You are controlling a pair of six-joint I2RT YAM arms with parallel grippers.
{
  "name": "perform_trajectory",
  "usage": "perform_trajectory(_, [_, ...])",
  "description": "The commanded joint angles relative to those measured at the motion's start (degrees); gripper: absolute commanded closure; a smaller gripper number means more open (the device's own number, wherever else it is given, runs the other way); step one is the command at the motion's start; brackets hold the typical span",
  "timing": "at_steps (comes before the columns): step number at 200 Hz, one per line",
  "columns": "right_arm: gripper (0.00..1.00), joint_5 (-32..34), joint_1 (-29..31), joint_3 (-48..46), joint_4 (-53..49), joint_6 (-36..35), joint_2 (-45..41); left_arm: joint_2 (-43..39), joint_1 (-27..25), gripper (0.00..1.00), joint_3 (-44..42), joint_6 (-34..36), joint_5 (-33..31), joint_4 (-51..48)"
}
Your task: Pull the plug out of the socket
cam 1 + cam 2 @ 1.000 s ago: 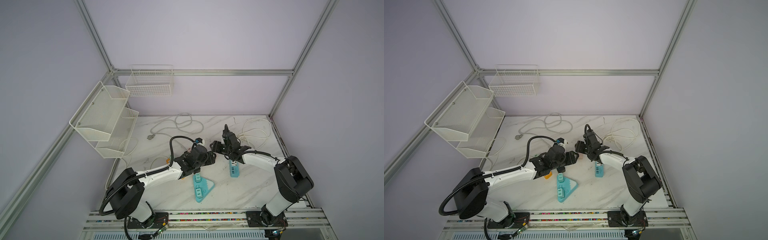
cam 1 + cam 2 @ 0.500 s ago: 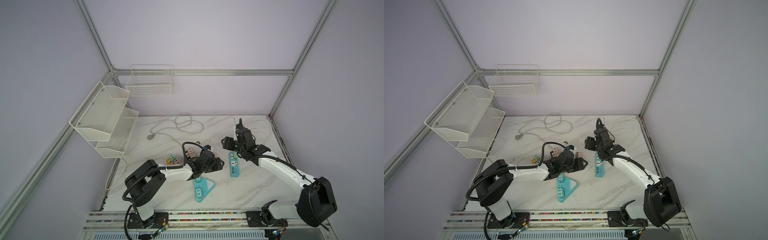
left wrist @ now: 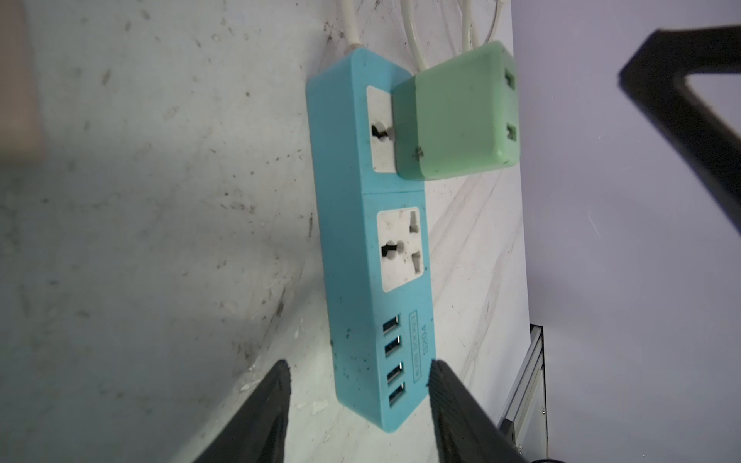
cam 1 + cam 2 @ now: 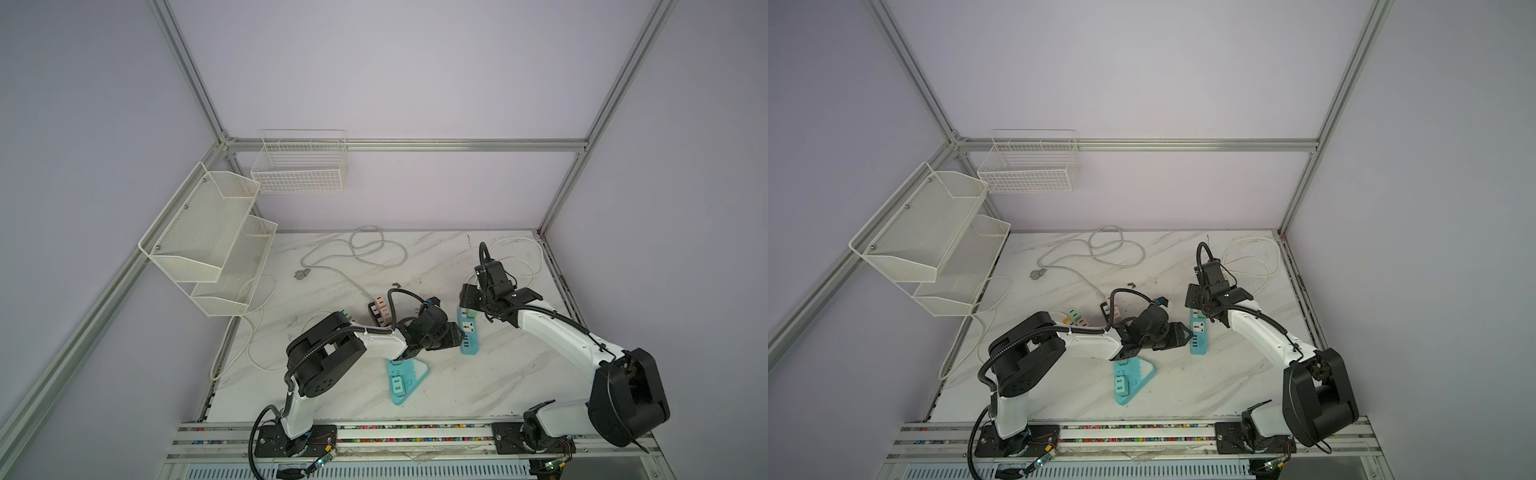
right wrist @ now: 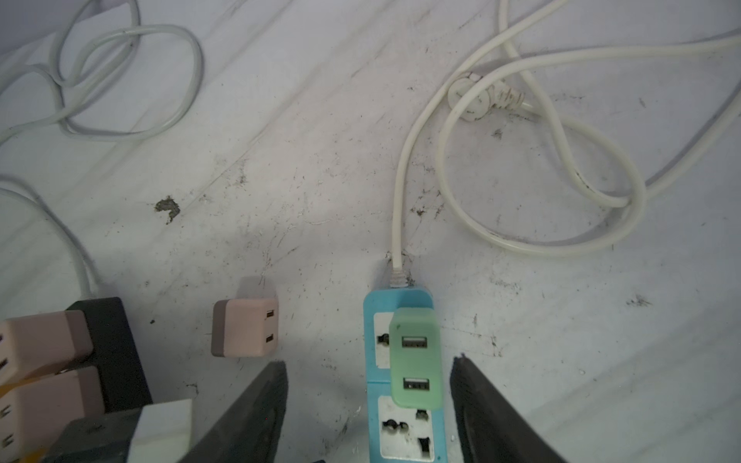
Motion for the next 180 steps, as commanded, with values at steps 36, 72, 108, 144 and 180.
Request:
perform_trajectory(36, [0.35,0.04,-1.98,-0.48,0.64,-2.08,4.25,3.43,-0.08,0.44,8.35,-0.50,0.25,1.16])
perform_trajectory(72, [0.40,0.99,-2.04,-1.05,0.99,-1.64,6.09,5.89,-0.07,0.44,11.45,0.52,1.48,-0.11])
perform_trajectory(108, [0.44,-0.58,-2.04,-1.67,2.19,-1.23,7.05,7.20,-0.07,0.47,11.99,0.17,0.87,-1.20])
perform_trajectory(144, [0.51,-0.54,-2.02,-2.53,2.71,-0.77,8.73,8.42,-0.04,0.50,12.48,0.16,0.85,-3.22])
perform_trajectory(180, [0.55,0.84,-2.08,-3.08,2.45,-0.59,9.47,9.06,-0.15,0.55,13.45,0.29,-0.55,-5.91])
